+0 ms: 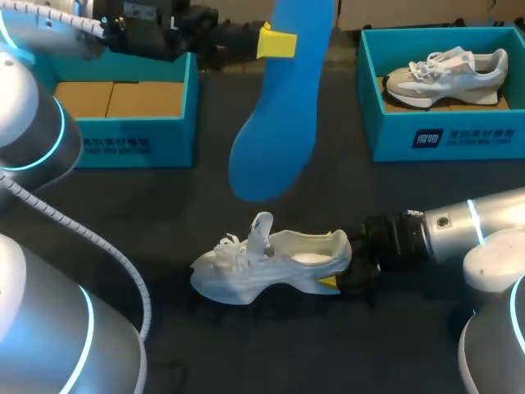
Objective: Take the shoe out of the shoebox, open the shoe tongue, remove and reinsert the insole, then place the shoe into the shoebox
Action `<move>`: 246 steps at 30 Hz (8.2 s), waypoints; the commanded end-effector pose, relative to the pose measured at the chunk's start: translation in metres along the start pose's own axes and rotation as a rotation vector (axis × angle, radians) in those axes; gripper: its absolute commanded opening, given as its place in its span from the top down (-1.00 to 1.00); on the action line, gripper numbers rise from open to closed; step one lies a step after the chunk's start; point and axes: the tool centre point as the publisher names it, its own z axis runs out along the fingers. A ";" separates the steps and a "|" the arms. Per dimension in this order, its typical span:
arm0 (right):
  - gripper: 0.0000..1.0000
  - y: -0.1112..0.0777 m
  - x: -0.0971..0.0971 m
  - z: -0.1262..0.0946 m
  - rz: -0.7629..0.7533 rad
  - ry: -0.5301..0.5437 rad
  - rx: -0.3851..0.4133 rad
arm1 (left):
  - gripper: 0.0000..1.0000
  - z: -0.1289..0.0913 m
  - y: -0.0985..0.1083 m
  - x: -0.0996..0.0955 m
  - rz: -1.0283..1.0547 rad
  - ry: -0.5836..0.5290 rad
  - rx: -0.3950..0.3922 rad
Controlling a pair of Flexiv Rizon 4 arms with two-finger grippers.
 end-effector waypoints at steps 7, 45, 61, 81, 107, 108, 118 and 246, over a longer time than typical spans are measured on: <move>1.00 -0.003 0.003 0.004 0.000 -0.003 0.004 | 1.00 -0.007 -0.006 0.010 0.010 0.003 0.041; 1.00 -0.003 0.003 0.004 0.000 -0.003 0.004 | 1.00 -0.037 -0.018 0.054 -0.086 -0.028 0.098; 1.00 -0.003 0.003 0.004 0.000 -0.003 0.004 | 1.00 -0.033 -0.006 0.048 -0.113 -0.007 0.062; -1.00 0.007 0.002 -0.003 0.026 0.046 0.065 | 1.00 -0.033 -0.006 0.048 -0.113 -0.007 0.062; -1.00 0.058 -0.001 -0.073 0.196 0.197 0.524 | 1.00 -0.033 -0.006 0.048 -0.113 -0.007 0.062; -1.00 0.059 -0.003 -0.074 0.203 0.199 0.546 | 1.00 -0.033 -0.006 0.048 -0.113 -0.007 0.062; -1.00 0.076 -0.014 -0.077 0.204 0.210 0.704 | 1.00 -0.033 -0.006 0.048 -0.113 -0.007 0.062; -1.00 0.090 -0.044 0.000 0.235 0.048 1.095 | 1.00 -0.033 -0.006 0.048 -0.113 -0.007 0.062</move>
